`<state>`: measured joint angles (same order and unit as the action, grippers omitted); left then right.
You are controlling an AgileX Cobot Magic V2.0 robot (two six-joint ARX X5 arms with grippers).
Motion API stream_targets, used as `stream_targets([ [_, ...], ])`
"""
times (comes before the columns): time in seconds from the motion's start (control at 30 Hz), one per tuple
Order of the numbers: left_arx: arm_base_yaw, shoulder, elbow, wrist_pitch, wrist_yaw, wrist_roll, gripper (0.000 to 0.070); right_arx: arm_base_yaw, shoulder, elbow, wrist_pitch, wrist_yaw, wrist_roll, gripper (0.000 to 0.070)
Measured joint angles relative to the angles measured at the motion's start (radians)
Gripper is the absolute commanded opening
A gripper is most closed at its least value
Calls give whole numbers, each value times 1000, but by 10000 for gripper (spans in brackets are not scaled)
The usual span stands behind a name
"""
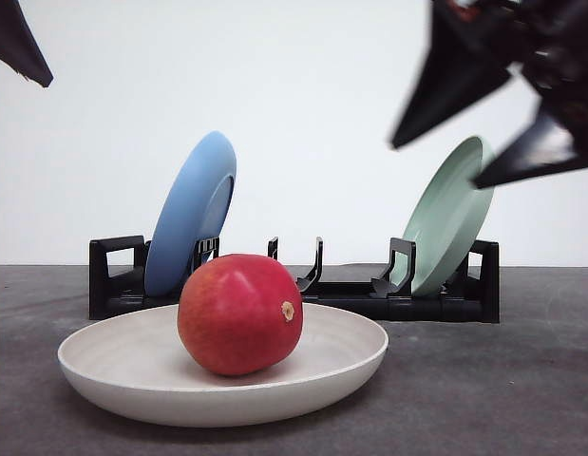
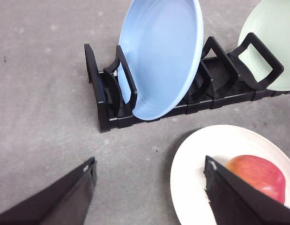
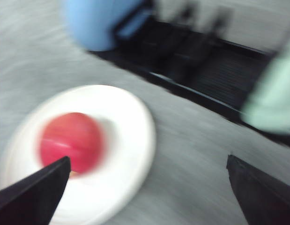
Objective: Place pomegranate in white plate
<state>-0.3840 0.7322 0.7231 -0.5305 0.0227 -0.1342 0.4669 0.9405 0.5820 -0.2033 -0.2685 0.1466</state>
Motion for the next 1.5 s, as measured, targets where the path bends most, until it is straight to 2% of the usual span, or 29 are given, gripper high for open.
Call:
stream_targets([
  [0.13, 0, 0, 0, -3, 0, -11, 434, -91, -31, -43, 4, 1, -1, 670],
  [0.27, 0, 0, 0, -6, 0, -13, 434, -125, -24, -59, 1, 22, -1, 668],
  [0.3, 0, 0, 0, -9, 0, -13, 422, -126, -24, -60, 4, 26, -1, 637],
  [0.33, 0, 0, 0, -14, 0, -13, 391, -127, -26, -60, 6, 26, -1, 567],
  [0.37, 0, 0, 0, -17, 0, -13, 210, -127, -26, -60, 6, 28, 0, 353],
  [0.4, 0, 0, 0, -19, 0, -12, 81, -127, -27, -60, 6, 31, 0, 163],
  [0.43, 0, 0, 0, -19, 0, -12, 28, -127, -27, -60, 8, 38, -1, 7],
  [0.5, 0, 0, 0, -18, 0, -14, 12, -127, -27, -60, 12, 43, -1, 24],
  [1.1, 11, -1, -2, -13, 1, -15, 19, -127, -27, -60, 39, 56, -1, 24],
  [1.3, 115, -80, -118, 84, 2, 12, 19, -127, -27, -60, 39, 56, -1, 24],
  [1.5, 271, -235, -302, 253, 1, 22, 19, -127, -27, -60, 39, 56, -1, 24],
])
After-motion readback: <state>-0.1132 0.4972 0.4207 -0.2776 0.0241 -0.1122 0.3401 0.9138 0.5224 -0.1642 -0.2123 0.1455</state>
